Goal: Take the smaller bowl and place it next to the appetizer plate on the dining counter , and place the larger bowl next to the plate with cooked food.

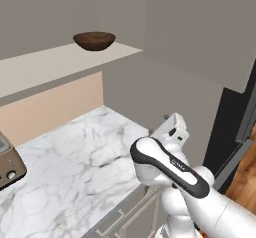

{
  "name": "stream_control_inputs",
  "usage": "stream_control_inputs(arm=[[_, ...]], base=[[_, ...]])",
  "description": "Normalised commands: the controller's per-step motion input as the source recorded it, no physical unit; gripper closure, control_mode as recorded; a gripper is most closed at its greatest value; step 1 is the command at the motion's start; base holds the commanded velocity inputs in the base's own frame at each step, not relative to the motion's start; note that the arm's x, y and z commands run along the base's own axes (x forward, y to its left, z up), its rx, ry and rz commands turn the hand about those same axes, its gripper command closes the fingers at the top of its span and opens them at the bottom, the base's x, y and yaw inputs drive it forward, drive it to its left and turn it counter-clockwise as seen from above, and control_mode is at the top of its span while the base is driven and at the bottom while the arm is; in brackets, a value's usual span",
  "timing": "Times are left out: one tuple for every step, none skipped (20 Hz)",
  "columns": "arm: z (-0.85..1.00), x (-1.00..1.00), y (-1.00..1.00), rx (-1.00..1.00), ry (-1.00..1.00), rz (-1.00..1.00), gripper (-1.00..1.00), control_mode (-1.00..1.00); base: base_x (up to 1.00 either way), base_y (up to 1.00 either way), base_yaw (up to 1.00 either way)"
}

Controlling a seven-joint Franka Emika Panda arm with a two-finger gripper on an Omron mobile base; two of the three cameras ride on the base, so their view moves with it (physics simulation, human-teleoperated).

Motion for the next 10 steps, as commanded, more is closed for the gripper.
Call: stream_control_inputs(arm=[[-0.11,-0.61,0.0,-1.0,0.0,-0.09,-1.0,-1.0],[-0.08,-0.56,0.0,-1.0,0.0,-0.07,-1.0,-1.0],[-0.06,-0.53,0.0,-1.0,0.0,-0.06,-1.0,-1.0],[-0.06,-0.46,0.0,-1.0,0.0,-0.06,-1.0,-1.0],[-0.01,-0.36,0.0,-1.0,0.0,-0.08,-1.0,-1.0],[0.0,-0.15,0.0,-1.0,-0.06,-0.09,-1.0,-1.0],[0.0,-0.11,0.0,-1.0,-0.09,-0.07,-1.0,-1.0],[0.41,0.0,0.03,-0.97,-0.25,-0.05,-1.0,-1.0],[0.68,0.0,0.09,-0.76,-0.52,0.0,-1.0,-1.0],[0.61,0.0,0.0,-0.75,-0.59,0.0,-1.0,-1.0]], base=[[0.0,0.0,0.0],[0.0,0.0,0.0],[0.0,0.0,0.0],[0.0,0.0,0.0],[0.0,0.0,0.0],[0.0,0.0,0.0],[0.0,0.0,0.0],[0.0,0.0,0.0],[0.0,0.0,0.0],[0.0,0.0,0.0]])
